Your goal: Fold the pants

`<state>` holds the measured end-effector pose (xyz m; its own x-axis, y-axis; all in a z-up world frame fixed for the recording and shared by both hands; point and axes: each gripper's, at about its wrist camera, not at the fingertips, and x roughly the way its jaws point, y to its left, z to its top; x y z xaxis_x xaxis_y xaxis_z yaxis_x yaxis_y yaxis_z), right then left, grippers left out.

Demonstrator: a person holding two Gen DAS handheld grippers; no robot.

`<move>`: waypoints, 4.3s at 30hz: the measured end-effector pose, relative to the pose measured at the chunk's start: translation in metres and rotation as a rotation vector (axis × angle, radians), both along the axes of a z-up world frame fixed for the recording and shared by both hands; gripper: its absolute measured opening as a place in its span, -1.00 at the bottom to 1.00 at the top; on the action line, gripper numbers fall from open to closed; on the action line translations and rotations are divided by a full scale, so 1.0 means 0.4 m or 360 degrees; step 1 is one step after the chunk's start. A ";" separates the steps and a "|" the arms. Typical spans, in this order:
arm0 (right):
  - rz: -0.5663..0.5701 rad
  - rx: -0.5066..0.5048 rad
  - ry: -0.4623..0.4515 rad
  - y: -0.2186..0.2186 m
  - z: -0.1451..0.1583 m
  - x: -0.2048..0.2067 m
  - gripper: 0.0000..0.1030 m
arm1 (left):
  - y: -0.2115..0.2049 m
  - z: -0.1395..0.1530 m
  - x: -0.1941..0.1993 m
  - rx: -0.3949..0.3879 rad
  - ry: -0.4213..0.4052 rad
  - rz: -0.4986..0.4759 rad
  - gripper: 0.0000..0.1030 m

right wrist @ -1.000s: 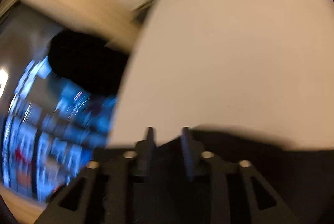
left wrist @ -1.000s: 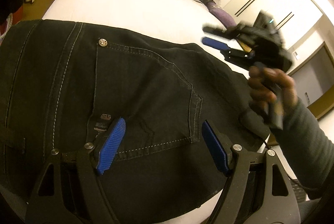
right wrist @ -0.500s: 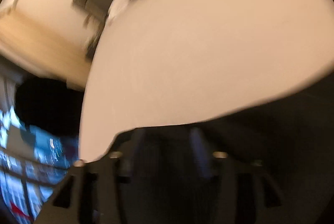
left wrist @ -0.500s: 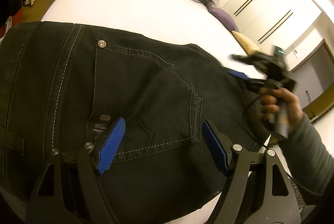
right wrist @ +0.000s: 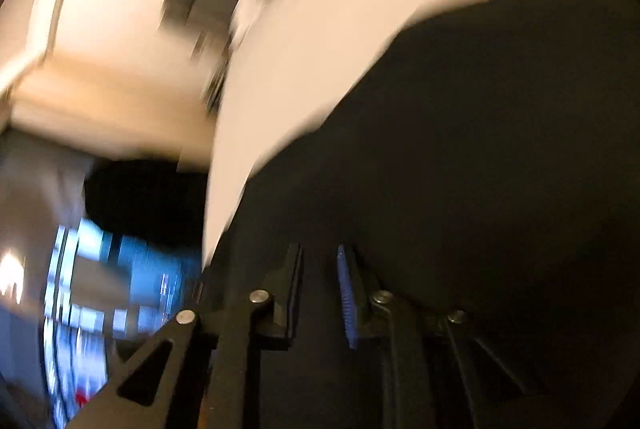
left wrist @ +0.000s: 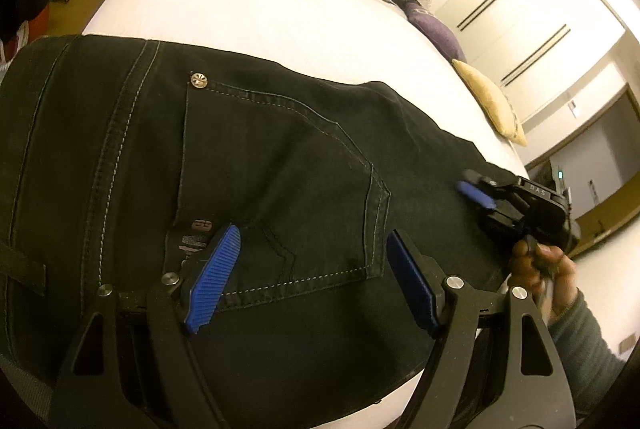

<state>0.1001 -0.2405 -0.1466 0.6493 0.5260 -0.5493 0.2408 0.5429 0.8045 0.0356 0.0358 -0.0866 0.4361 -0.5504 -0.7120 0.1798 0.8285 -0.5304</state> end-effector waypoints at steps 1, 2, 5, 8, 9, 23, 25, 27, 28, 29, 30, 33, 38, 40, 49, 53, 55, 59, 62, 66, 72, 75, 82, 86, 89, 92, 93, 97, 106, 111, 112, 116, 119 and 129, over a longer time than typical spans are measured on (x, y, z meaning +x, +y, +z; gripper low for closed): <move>-0.0126 0.0036 -0.0001 -0.071 -0.005 -0.017 -0.66 | 0.000 0.000 0.001 0.0005 0.0000 -0.0001 0.46; -0.0252 0.0040 -0.0003 -0.136 -0.006 -0.039 -0.69 | -0.002 0.000 0.001 0.0013 -0.0003 -0.0005 0.46; -0.0515 0.0016 -0.0025 -0.333 0.000 -0.096 -0.78 | -0.001 0.001 0.007 0.0016 0.0001 -0.0002 0.46; -0.0759 -0.0079 0.0011 -0.527 -0.002 -0.152 -0.94 | -0.002 0.000 0.007 0.0027 0.0001 -0.0004 0.46; -0.0838 -0.0123 0.0018 -0.574 0.010 -0.171 -0.93 | 0.000 -0.002 0.007 0.0029 0.0001 -0.0005 0.46; -0.0846 -0.0192 -0.0153 -0.712 0.145 -0.437 0.51 | -0.081 0.100 -0.002 0.0196 -0.0120 -0.0031 0.46; -0.0816 -0.0092 -0.0140 -0.700 0.130 -0.464 0.51 | -0.106 0.114 0.015 0.0195 -0.0134 -0.0055 0.46; -0.0844 -0.0022 -0.0121 -0.712 0.094 -0.475 0.51 | -0.130 0.101 0.036 0.0193 -0.0102 -0.0086 0.46; -0.0879 0.0017 -0.0107 -0.721 0.074 -0.480 0.51 | -0.143 0.089 0.047 0.0204 -0.0076 -0.0099 0.46; -0.0891 0.0056 -0.0114 -0.747 0.072 -0.488 0.51 | -0.155 0.073 0.057 0.0219 -0.0047 -0.0111 0.46; -0.0909 0.0101 -0.0119 -0.765 0.059 -0.489 0.50 | -0.163 0.046 0.068 0.0227 0.0008 -0.0118 0.46; -0.0963 0.0145 -0.0135 -0.780 0.033 -0.495 0.50 | -0.161 0.012 0.074 0.0192 0.0020 -0.0087 0.46; -0.1080 0.0299 -0.0173 -0.818 -0.013 -0.511 0.36 | -0.169 0.007 0.077 0.0203 0.0032 -0.0104 0.46; -0.1092 0.0322 -0.0179 -0.817 -0.018 -0.513 0.36 | -0.178 0.004 0.077 0.0223 0.0024 -0.0105 0.46; -0.1082 0.0449 -0.0287 -0.824 -0.022 -0.490 0.11 | -0.211 -0.003 0.074 0.0247 0.0018 -0.0096 0.46; -0.1035 0.0461 -0.0293 -0.822 -0.026 -0.472 -0.04 | -0.211 -0.005 0.075 0.0254 0.0015 -0.0096 0.46; -0.1060 0.0517 -0.0292 -0.824 -0.043 -0.469 -0.24 | -0.210 -0.005 0.075 0.0248 0.0016 -0.0094 0.46; -0.1060 0.0540 -0.0287 -0.821 -0.045 -0.459 -0.57 | -0.190 -0.004 0.070 0.0245 0.0014 -0.0095 0.46; -0.1025 0.0430 -0.0252 -0.812 -0.022 -0.443 -0.79 | -0.189 -0.003 0.070 0.0248 0.0013 -0.0094 0.46; -0.1031 0.0308 -0.0205 -0.804 -0.002 -0.439 -0.83 | -0.187 -0.002 0.069 0.0237 0.0018 -0.0092 0.46; -0.0996 0.0040 -0.0153 -0.784 0.066 -0.423 -0.84 | -0.178 -0.002 0.072 0.0219 0.0021 -0.0089 0.46; -0.0971 -0.0121 -0.0133 -0.762 0.118 -0.407 -0.85 | -0.169 -0.003 0.073 0.0197 0.0026 -0.0082 0.46; -0.0109 -0.1179 -0.0388 -0.366 0.362 -0.269 -0.85 | -0.144 -0.005 0.076 0.0143 0.0032 -0.0070 0.46; 0.0641 -0.1673 -0.0331 -0.017 0.258 -0.239 -0.85 | -0.132 -0.004 0.077 0.0115 0.0031 -0.0057 0.46; 0.0649 -0.1768 -0.0212 0.051 0.174 -0.233 -0.85 | -0.123 0.003 0.073 0.0105 0.0035 -0.0051 0.46; 0.0650 -0.1908 -0.0241 0.079 0.166 -0.247 -0.84 | -0.102 0.021 0.076 0.0024 0.0101 -0.0004 0.53; 0.0662 -0.1930 -0.0250 0.081 0.162 -0.251 -0.84 | -0.097 0.025 0.079 -0.0029 0.0129 0.0018 0.60; 0.0638 -0.1989 -0.0281 0.088 0.177 -0.272 -0.85 | -0.117 0.043 0.085 -0.0244 0.0209 0.0004 0.74; 0.0671 -0.2273 -0.0554 0.218 0.263 -0.354 -0.84 | -0.211 0.039 0.144 -0.0696 0.0465 -0.0148 0.92; 0.0758 -0.2336 -0.0630 0.298 0.264 -0.399 -0.84 | -0.243 0.036 0.185 -0.0737 0.0565 -0.0201 0.95; 0.0771 -0.2333 -0.0634 0.306 0.262 -0.403 -0.84 | -0.248 0.036 0.191 -0.0750 0.0580 -0.0219 0.95; 0.0815 -0.2327 -0.0672 0.338 0.272 -0.406 -0.84 | -0.262 0.025 0.197 -0.0741 0.0629 -0.0262 0.89; 0.0840 -0.2325 -0.0706 0.362 0.287 -0.403 -0.84 | -0.271 0.021 0.211 -0.0624 0.0661 -0.0323 -0.21; 0.0995 -0.2339 -0.0798 0.467 0.294 -0.415 -0.84 | -0.225 0.090 0.219 -0.0267 0.0478 -0.0550 -0.81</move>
